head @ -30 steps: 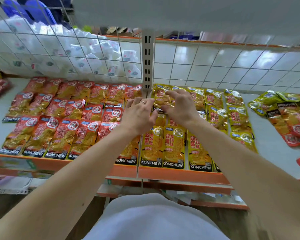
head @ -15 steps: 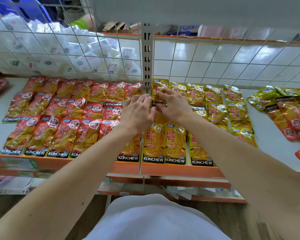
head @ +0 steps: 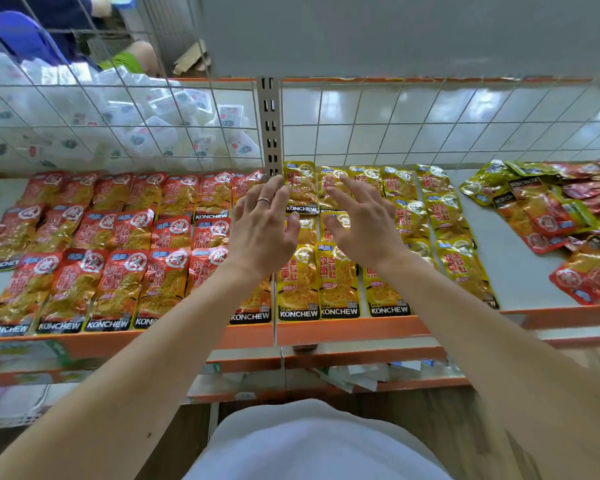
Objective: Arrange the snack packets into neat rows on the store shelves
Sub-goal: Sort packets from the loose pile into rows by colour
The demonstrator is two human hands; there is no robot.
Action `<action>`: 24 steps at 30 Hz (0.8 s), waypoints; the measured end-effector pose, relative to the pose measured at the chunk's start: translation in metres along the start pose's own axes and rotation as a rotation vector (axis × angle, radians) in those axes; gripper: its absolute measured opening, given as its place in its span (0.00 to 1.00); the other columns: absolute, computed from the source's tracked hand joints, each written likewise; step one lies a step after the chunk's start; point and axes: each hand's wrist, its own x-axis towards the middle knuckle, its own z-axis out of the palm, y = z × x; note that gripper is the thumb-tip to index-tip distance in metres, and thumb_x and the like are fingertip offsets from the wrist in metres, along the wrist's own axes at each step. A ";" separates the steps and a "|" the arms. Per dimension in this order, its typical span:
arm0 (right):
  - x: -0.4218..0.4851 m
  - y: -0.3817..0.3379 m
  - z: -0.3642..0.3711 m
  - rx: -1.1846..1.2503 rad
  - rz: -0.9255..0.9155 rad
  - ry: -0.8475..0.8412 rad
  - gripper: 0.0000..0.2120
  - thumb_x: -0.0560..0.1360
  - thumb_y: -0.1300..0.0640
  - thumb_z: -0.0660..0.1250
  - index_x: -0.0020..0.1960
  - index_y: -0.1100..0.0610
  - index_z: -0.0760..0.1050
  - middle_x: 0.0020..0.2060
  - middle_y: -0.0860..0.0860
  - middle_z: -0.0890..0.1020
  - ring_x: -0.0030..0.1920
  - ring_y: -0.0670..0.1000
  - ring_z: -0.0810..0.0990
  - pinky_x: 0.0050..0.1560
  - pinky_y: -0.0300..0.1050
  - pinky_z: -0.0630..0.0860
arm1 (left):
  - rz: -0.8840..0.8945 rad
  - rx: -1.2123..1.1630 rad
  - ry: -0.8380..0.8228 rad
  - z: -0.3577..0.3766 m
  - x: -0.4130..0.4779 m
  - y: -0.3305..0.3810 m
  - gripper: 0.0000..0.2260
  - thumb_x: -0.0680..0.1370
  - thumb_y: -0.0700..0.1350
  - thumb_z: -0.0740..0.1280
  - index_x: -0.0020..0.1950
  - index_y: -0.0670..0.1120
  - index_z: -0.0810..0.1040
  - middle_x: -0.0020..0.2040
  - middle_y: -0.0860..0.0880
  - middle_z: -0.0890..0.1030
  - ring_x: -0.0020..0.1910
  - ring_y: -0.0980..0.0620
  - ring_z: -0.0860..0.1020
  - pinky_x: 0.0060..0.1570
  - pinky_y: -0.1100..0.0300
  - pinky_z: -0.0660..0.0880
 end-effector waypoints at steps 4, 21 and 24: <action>-0.028 0.009 -0.013 -0.004 0.088 0.057 0.24 0.78 0.46 0.66 0.74 0.46 0.69 0.78 0.48 0.62 0.78 0.52 0.57 0.74 0.58 0.55 | 0.053 -0.012 -0.025 -0.006 -0.004 0.013 0.27 0.80 0.57 0.52 0.76 0.48 0.65 0.80 0.49 0.60 0.77 0.47 0.57 0.75 0.46 0.54; -0.170 0.060 -0.067 -0.027 0.563 0.191 0.29 0.80 0.34 0.53 0.77 0.44 0.63 0.80 0.47 0.56 0.79 0.52 0.49 0.74 0.58 0.50 | 0.479 -0.114 -0.205 0.035 -0.032 0.135 0.28 0.80 0.60 0.51 0.78 0.51 0.64 0.80 0.48 0.60 0.79 0.43 0.56 0.75 0.43 0.52; -0.184 0.076 -0.082 -0.050 0.581 0.210 0.29 0.78 0.33 0.51 0.77 0.40 0.63 0.80 0.47 0.56 0.80 0.52 0.48 0.74 0.62 0.49 | 0.521 -0.113 -0.191 0.037 -0.040 0.157 0.27 0.81 0.60 0.52 0.77 0.51 0.64 0.80 0.50 0.60 0.78 0.44 0.56 0.75 0.44 0.52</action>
